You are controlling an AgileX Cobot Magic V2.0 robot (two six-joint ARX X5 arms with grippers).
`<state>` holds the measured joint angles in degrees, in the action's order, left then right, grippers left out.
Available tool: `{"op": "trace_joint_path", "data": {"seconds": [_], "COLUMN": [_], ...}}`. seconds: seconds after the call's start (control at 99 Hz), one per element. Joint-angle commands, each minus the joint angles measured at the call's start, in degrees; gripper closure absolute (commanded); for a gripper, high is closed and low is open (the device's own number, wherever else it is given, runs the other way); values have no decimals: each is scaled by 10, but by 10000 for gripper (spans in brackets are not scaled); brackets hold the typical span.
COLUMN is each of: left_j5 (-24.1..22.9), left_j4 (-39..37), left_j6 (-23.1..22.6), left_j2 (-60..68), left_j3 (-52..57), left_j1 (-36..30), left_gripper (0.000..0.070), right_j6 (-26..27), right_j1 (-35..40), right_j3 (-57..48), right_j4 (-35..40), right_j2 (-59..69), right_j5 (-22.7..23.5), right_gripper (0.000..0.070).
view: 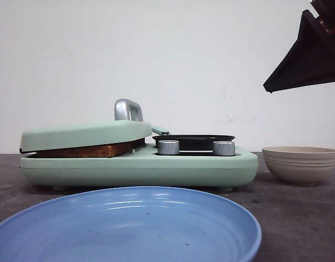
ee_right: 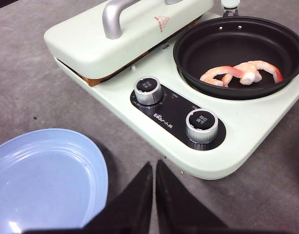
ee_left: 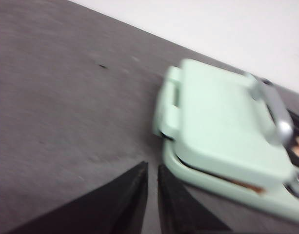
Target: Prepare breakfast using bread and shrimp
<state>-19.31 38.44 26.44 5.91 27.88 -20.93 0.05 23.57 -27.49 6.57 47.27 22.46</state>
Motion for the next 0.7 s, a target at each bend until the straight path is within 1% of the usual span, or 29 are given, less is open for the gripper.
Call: {"op": "trace_joint_path", "data": {"seconds": [0.0,0.04,0.091,0.131,0.172,0.222,0.273,0.404,0.495,0.565,0.596,0.636,0.687], "left_j5": [0,8,30,51,82,127,168,243,268,285,295,301,295], "left_j4": [-49,-96,-160,-205,-235,-254,-256,-259,-283,-331,-312,-280,-283], "left_j6": [-96,-141,-191,-216,-230,-233,-233,-241,-240,-229,-221,-224,-236], "left_j2": [-13,-23,-36,-44,-52,-57,-57,-57,-57,-57,-57,-57,-57], "left_j3": [-14,-33,-61,-83,-104,-126,-145,-191,-227,-268,-270,-271,-271], "left_j1": [24,45,76,103,130,165,198,256,266,264,263,261,256], "left_gripper": [655,638,610,593,590,590,590,590,590,590,590,590,590], "right_j6": [6,6,6,6,6,6,6,6,6,6,6,6,6], "right_j1": [2,2,2,2,2,2,2,2,2,2,2,2,2], "right_j3": [-3,-3,-3,-3,-3,-3,-3,-3,-3,-3,-3,-3,-3], "right_j4": [-6,-6,-6,-6,-6,-6,-7,-6,-6,-6,-6,-6,-8], "right_j2": [2,2,2,2,2,2,2,2,2,2,2,2,2], "right_j5": [0,0,0,0,0,0,0,0,0,0,0,0,0], "right_gripper": [700,700,700,700,700,700,700,700,700,700,700,700,700]}}
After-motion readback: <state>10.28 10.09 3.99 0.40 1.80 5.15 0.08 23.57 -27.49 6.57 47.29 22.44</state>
